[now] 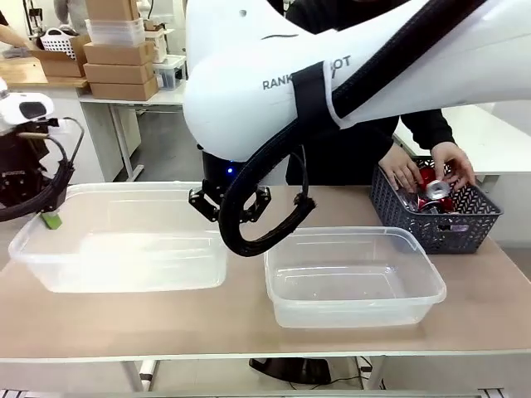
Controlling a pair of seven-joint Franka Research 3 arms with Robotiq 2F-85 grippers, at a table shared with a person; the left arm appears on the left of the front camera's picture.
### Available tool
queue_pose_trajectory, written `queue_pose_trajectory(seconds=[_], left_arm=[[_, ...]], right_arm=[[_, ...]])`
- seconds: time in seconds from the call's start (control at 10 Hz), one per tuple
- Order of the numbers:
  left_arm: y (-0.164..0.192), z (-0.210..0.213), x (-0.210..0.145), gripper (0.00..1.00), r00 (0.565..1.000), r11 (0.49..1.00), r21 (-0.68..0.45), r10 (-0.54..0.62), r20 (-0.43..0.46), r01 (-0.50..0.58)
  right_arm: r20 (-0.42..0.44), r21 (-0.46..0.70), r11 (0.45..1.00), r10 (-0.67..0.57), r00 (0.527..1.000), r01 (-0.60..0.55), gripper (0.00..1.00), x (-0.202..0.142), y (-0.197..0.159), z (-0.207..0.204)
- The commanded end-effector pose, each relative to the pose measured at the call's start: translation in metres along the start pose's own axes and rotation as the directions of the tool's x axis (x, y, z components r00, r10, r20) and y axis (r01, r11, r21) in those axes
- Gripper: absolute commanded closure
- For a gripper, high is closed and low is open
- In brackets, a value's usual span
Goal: Sort the waste into each basket.
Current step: Pick up the Organizing box on the left side of the table and lift it.
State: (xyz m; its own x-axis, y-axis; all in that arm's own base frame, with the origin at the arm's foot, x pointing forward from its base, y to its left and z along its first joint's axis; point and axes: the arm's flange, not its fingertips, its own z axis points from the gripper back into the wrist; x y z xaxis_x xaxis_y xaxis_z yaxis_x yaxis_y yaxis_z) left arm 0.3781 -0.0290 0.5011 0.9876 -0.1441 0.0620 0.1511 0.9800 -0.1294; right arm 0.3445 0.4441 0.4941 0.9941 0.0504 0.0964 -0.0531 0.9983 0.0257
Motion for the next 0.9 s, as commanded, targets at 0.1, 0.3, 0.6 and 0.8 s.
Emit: queue_pose_trajectory(seconds=[0.1, 0.3, 0.6, 0.8], left_arm=[[-0.110, 0.025, 0.017, 0.93, 0.991, 0.991, -0.030, 0.132, 0.021, -0.131], [-0.188, 0.024, 0.024, 0.93, 0.991, 0.991, 0.016, 0.130, 0.030, -0.131], [-0.238, 0.016, 0.029, 0.93, 0.988, 0.988, 0.067, 0.136, 0.074, -0.141], [-0.229, 0.011, 0.010, 0.93, 0.994, 0.994, 0.037, 0.102, 0.042, -0.104]], right_arm=[[0.077, -0.173, 0.985, 0.009, 0.997, 0.004, 0.95, -0.008, -0.076, 0.034], [0.087, -0.275, 0.961, -0.017, 0.996, 0.041, 0.95, -0.041, -0.134, 0.058], [0.142, -0.276, 0.955, -0.067, 0.988, 0.104, 0.95, -0.061, -0.168, 0.041], [0.113, -0.294, 0.950, -0.073, 0.991, 0.104, 0.95, -0.060, -0.170, 0.061]])
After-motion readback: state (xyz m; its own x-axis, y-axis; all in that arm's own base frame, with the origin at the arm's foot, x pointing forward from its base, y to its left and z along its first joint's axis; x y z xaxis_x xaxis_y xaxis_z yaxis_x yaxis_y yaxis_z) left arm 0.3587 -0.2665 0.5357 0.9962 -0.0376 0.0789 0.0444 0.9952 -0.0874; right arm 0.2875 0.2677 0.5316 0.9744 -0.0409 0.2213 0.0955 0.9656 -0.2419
